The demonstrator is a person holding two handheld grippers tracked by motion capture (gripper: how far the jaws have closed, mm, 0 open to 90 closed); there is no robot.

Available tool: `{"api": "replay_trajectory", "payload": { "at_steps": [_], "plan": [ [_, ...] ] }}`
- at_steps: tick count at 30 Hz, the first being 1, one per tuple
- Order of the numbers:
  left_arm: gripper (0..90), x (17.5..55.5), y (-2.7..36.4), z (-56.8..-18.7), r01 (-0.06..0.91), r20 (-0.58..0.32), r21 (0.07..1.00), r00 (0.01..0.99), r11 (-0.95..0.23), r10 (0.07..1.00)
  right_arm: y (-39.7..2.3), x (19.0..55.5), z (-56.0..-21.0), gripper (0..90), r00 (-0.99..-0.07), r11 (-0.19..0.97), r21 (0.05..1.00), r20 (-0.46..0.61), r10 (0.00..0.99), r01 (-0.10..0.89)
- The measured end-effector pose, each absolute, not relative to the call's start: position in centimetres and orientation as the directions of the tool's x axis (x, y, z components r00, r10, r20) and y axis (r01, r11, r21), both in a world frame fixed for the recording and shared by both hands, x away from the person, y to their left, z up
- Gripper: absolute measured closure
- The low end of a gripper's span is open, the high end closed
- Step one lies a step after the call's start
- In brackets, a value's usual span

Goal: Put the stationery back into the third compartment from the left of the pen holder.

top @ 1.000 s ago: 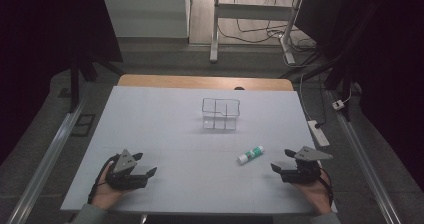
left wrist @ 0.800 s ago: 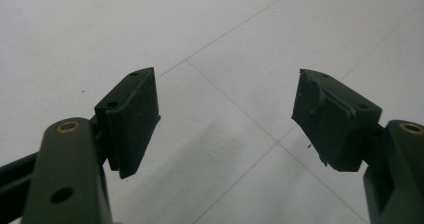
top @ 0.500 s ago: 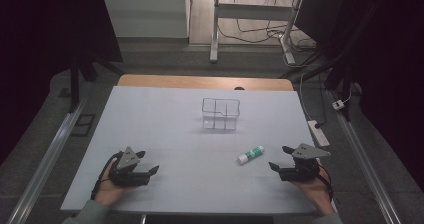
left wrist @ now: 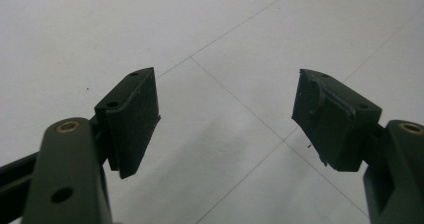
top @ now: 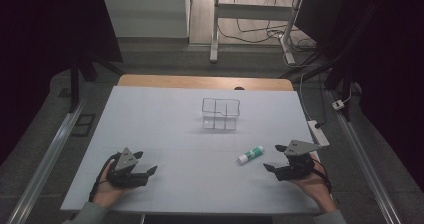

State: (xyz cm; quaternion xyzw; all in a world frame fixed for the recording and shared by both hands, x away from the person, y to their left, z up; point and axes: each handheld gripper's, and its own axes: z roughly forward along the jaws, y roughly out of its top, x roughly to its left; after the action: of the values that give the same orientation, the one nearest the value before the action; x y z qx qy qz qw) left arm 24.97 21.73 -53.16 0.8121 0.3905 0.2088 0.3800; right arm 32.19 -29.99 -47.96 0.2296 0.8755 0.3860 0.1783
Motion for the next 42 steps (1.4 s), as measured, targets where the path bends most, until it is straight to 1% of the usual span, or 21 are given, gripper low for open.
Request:
{"api": "replay_trajectory", "payload": {
  "at_steps": [7, 13, 14, 19, 23, 32, 37, 42],
  "plan": [
    [26.1, 24.8, 21.9, -53.1, 0.481, 0.042, 0.783, 0.592, -0.395, 0.805, -28.6, 32.4, -47.7, 19.9, -0.859, 0.648, 0.732, -0.18, 0.479, 0.208],
    [26.1, 24.8, 22.1, -53.1, 0.485, 0.033, 0.784, 0.591, -0.388, 0.806, -27.8, 32.9, -47.2, 20.2, -0.877, 0.66, 0.726, -0.172, 0.449, 0.196],
    [26.1, 24.9, 22.2, -53.1, 0.487, 0.028, 0.784, 0.592, -0.385, 0.805, -27.5, 33.1, -47.0, 21.7, -0.881, 0.672, 0.714, -0.173, 0.44, 0.196],
    [26.1, 24.9, 22.1, -53.2, 0.486, 0.029, 0.78, 0.602, -0.395, 0.798, -26.7, 33.7, -46.7, 22.5, -0.898, 0.705, 0.687, -0.182, 0.4, 0.174],
    [26.0, 25.1, 22.1, -53.3, 0.487, 0.03, 0.776, 0.605, -0.399, 0.796, -26.1, 33.9, -46.4, 25.5, -0.912, 0.717, 0.672, -0.153, 0.381, 0.187],
    [26.1, 24.8, 22.3, -53.2, 0.489, 0.031, 0.779, 0.595, -0.393, 0.803, -25.7, 34.6, -46.1, 26.5, -0.929, 0.747, 0.65, -0.177, 0.326, 0.139],
    [26.1, 24.7, 22.2, -53.1, 0.484, 0.037, 0.78, 0.598, -0.398, 0.801, -25.5, 35.5, -45.9, 26.4, -0.943, 0.767, 0.628, -0.157, 0.294, 0.135],
    [26.1, 24.6, 22.2, -53.1, 0.485, 0.039, 0.778, 0.597, -0.399, 0.801, -24.9, 36.0, -45.8, 27.1, -0.949, 0.772, 0.625, -0.163, 0.269, 0.112]
  ]
}}
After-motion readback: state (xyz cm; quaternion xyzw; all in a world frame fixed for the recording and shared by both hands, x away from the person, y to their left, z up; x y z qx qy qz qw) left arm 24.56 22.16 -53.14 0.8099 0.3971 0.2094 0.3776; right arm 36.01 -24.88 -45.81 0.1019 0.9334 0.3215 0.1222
